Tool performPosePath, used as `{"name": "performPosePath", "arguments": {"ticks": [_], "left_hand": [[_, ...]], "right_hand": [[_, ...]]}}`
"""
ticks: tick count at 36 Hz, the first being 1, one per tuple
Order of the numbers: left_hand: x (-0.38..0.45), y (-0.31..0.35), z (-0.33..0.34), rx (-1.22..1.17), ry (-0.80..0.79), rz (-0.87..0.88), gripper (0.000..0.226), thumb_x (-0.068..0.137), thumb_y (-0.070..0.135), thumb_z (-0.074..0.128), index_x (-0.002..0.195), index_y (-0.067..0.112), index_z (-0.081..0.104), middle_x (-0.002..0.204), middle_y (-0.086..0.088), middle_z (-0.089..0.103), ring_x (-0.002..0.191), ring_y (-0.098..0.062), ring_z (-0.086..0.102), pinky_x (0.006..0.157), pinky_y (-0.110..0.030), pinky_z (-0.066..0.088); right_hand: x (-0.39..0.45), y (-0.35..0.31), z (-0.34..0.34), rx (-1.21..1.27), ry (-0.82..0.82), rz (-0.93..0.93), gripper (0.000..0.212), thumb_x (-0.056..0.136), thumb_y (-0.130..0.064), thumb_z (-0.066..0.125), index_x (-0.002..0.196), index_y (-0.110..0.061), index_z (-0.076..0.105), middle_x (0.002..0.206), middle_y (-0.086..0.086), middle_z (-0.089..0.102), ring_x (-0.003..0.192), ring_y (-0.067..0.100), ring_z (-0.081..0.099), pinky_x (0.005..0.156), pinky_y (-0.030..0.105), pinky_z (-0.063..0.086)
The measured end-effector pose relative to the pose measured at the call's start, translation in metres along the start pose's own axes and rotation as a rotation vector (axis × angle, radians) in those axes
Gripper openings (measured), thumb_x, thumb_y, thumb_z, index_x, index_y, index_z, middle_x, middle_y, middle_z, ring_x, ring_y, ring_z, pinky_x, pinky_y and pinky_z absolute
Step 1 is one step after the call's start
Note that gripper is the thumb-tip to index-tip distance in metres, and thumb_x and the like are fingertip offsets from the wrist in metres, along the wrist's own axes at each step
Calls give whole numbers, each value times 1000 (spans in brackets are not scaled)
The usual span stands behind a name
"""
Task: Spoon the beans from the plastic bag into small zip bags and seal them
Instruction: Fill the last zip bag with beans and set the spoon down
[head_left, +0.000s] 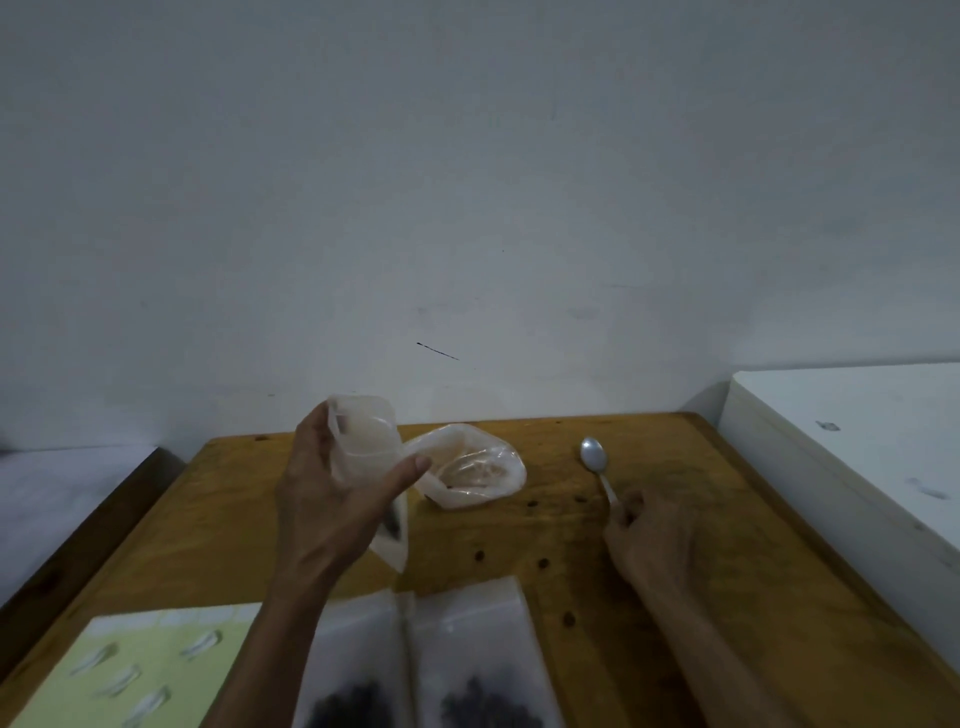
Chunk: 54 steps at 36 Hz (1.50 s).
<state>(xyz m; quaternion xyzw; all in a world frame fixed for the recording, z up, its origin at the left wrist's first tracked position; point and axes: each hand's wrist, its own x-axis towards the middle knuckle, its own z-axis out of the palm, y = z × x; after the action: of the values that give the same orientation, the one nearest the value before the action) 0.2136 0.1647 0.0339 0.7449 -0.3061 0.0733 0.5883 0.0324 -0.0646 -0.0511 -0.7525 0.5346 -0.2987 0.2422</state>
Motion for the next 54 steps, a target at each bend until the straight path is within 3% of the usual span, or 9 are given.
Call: {"name": "performPosePath", "arguments": {"ticks": [6, 13, 18, 22, 26, 29, 35, 47, 54], "left_hand": [[-6, 4, -12, -80, -6, -28, 117, 46, 73, 81, 144, 25, 39, 129, 3, 58, 110, -19, 61, 76, -22, 53], [-27, 23, -17, -222, -33, -77, 115, 42, 70, 85, 142, 31, 42, 127, 11, 59, 114, -11, 61, 86, -28, 54], [-41, 34, -28, -279, -57, -114, 106, 40, 68, 86, 133, 34, 48, 119, 14, 62, 109, -9, 64, 83, -29, 57], [-52, 35, -39, -305, -74, -151, 99, 48, 70, 87, 134, 33, 52, 122, 7, 67, 114, -14, 64, 94, -39, 56], [-60, 40, -49, -406, -25, -159, 34, 77, 44, 73, 105, 24, 71, 94, -4, 74, 92, -28, 69, 83, -44, 59], [-62, 42, -55, -438, -28, -171, 14, 90, 24, 66, 99, 17, 74, 92, -4, 76, 91, -25, 72, 83, -41, 60], [-66, 45, -54, -477, -33, -154, 22, 82, 29, 68, 93, 10, 73, 84, -8, 76, 80, -22, 71, 74, -35, 60], [-88, 57, -50, -599, -203, -311, 31, 71, 28, 75, 90, 4, 77, 93, -28, 72, 87, -42, 69, 81, -53, 57], [-100, 47, -64, -503, -87, -324, 28, 75, 28, 72, 87, 4, 76, 82, -16, 75, 76, -28, 72, 65, -33, 60]], "right_hand": [[-47, -56, -34, 344, -111, -150, 24, 91, -20, 70, 114, -22, 66, 103, -9, 64, 90, 2, 60, 73, 19, 49], [-103, -123, -70, 484, -428, -545, 36, 87, -24, 74, 121, -34, 67, 109, -18, 70, 103, -5, 62, 82, 20, 58], [-124, -144, -63, 365, -402, -663, 29, 91, -31, 69, 120, -34, 68, 110, -20, 69, 101, -6, 60, 83, 17, 53], [-132, -147, -57, 431, -341, -610, 15, 95, -30, 64, 106, -29, 73, 98, -20, 71, 92, -9, 62, 74, 8, 51], [-129, -140, -58, 611, -400, -486, 9, 92, -17, 68, 92, -22, 76, 85, -8, 76, 84, 3, 70, 80, 26, 58], [-129, -136, -65, 710, -519, -404, 10, 92, -13, 68, 89, -19, 76, 85, -2, 77, 84, 11, 73, 81, 30, 58], [-124, -132, -77, 871, -672, -339, 14, 80, -19, 79, 93, -22, 75, 94, 1, 78, 91, 17, 73, 69, 20, 54], [-132, -130, -78, 881, -726, -248, 16, 79, -15, 80, 94, -11, 76, 89, 10, 78, 86, 26, 75, 80, 44, 62], [-144, -141, -64, 916, -782, -261, 35, 71, -11, 84, 104, -11, 71, 94, 8, 78, 89, 24, 74, 81, 44, 62]]}}
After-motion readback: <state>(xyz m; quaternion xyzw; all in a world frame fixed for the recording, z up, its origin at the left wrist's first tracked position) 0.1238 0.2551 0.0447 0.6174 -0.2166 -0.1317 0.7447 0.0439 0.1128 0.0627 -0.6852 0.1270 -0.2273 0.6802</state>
